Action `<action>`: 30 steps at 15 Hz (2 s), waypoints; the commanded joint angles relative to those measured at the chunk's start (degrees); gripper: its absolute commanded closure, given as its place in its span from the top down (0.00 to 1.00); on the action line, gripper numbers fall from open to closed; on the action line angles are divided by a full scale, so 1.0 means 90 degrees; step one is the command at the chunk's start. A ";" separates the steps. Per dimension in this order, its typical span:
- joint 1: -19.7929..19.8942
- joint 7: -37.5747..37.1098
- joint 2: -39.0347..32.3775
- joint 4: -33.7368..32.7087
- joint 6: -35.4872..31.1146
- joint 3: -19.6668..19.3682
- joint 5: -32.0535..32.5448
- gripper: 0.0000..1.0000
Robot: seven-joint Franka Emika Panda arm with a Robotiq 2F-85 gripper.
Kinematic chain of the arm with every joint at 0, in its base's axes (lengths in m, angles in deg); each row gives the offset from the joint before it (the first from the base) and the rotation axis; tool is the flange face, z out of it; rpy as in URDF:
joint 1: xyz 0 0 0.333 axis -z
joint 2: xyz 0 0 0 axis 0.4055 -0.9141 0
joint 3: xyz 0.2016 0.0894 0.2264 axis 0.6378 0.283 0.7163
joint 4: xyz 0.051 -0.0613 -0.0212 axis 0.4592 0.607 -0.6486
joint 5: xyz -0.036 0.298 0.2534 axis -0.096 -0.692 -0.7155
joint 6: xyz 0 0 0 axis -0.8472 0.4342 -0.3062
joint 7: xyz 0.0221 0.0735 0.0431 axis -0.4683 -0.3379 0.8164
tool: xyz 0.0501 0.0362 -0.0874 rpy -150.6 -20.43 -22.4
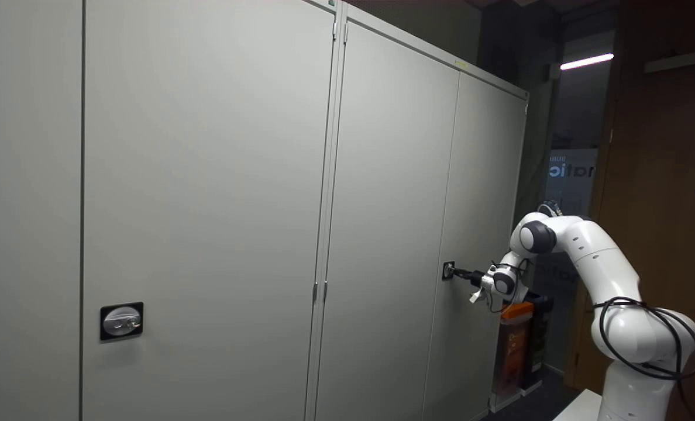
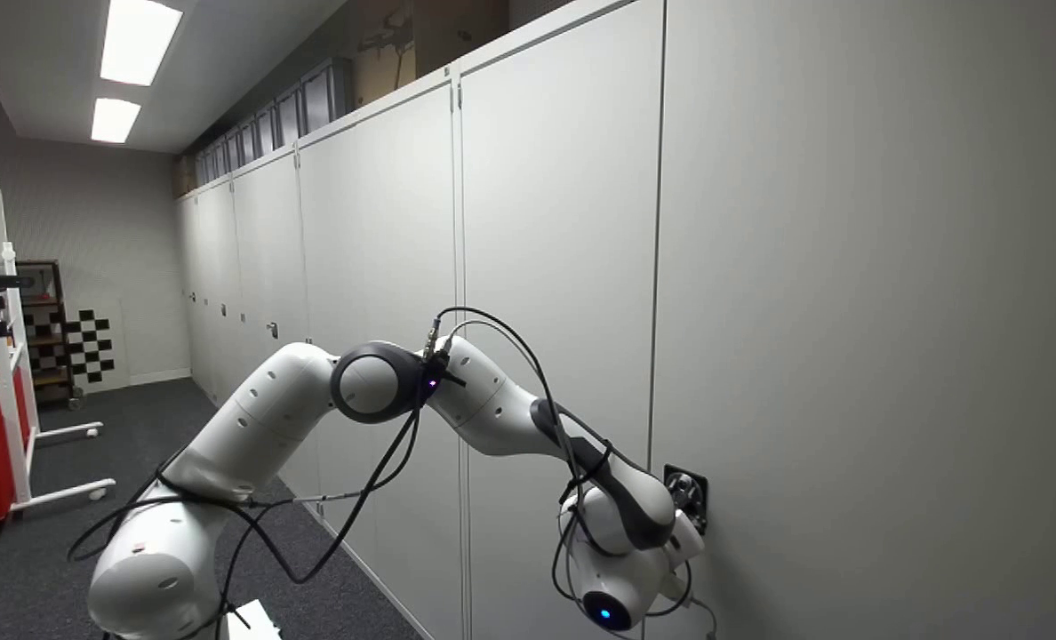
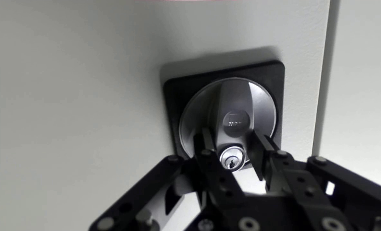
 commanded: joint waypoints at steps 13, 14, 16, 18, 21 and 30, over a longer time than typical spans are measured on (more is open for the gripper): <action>0.0196 0.0681 -0.0183 -0.0758 0.0115 -0.0052 -0.0132 0.08; 0.0197 0.0730 -0.0184 -0.0764 0.0112 -0.0057 -0.0124 0.08; 0.0201 0.0803 -0.0185 -0.0773 0.0112 -0.0061 -0.0106 0.08; 0.0202 0.0888 -0.0185 -0.0784 0.0118 -0.0069 -0.0071 0.08; 0.0204 0.1020 -0.0180 -0.0794 0.0124 -0.0075 -0.0022 0.08; 0.0211 0.1320 -0.0164 -0.0811 0.0137 -0.0090 0.0105 0.08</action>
